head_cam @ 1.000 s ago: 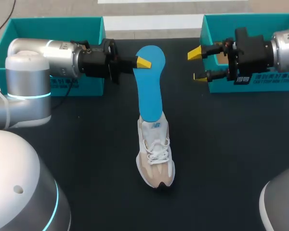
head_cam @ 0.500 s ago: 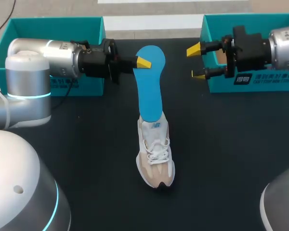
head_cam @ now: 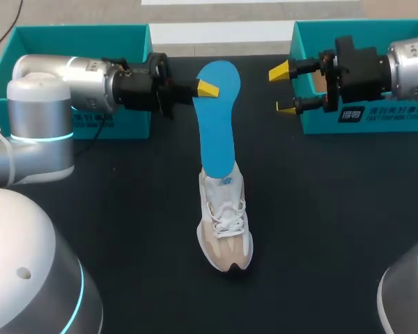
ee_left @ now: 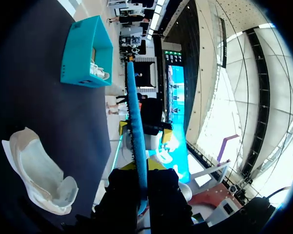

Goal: Take the shoe out of the shoebox, open the shoe tongue, remove and reinsert the insole, then place the shoe into the shoebox

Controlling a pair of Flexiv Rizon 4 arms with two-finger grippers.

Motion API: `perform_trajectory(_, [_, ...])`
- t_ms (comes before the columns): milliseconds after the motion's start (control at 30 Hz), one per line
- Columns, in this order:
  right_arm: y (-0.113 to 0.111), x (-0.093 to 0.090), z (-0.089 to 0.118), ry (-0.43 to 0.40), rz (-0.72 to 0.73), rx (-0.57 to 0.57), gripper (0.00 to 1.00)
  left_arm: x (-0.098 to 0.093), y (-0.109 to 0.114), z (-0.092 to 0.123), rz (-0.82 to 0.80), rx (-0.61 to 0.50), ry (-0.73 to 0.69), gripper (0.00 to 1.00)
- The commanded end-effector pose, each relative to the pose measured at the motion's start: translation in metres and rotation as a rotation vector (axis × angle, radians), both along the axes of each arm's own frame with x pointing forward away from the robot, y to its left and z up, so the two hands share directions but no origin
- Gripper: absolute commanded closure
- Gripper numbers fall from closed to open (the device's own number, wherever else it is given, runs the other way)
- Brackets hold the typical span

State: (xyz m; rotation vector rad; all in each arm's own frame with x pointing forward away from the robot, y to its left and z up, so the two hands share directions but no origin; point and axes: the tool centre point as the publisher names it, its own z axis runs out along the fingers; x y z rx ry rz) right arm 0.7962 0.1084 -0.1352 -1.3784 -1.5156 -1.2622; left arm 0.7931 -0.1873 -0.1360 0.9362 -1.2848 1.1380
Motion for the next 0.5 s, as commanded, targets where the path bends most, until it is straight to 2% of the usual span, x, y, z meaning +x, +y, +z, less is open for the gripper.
perform_trajectory(33, [0.002,0.002,0.0,0.001,0.0,-0.001,0.0,0.01,0.004,0.004,-0.046,-0.058,-0.197,1.0])
perform_trajectory(300, [0.002,0.002,0.0,0.001,0.0,-0.001,0.0,0.02,0.008,0.021,0.012,-0.056,-0.628,1.0])
perform_trajectory(500, [0.002,0.002,0.0,0.001,0.0,-0.001,0.0,0.025,0.012,0.016,0.116,-0.065,-0.956,1.0])
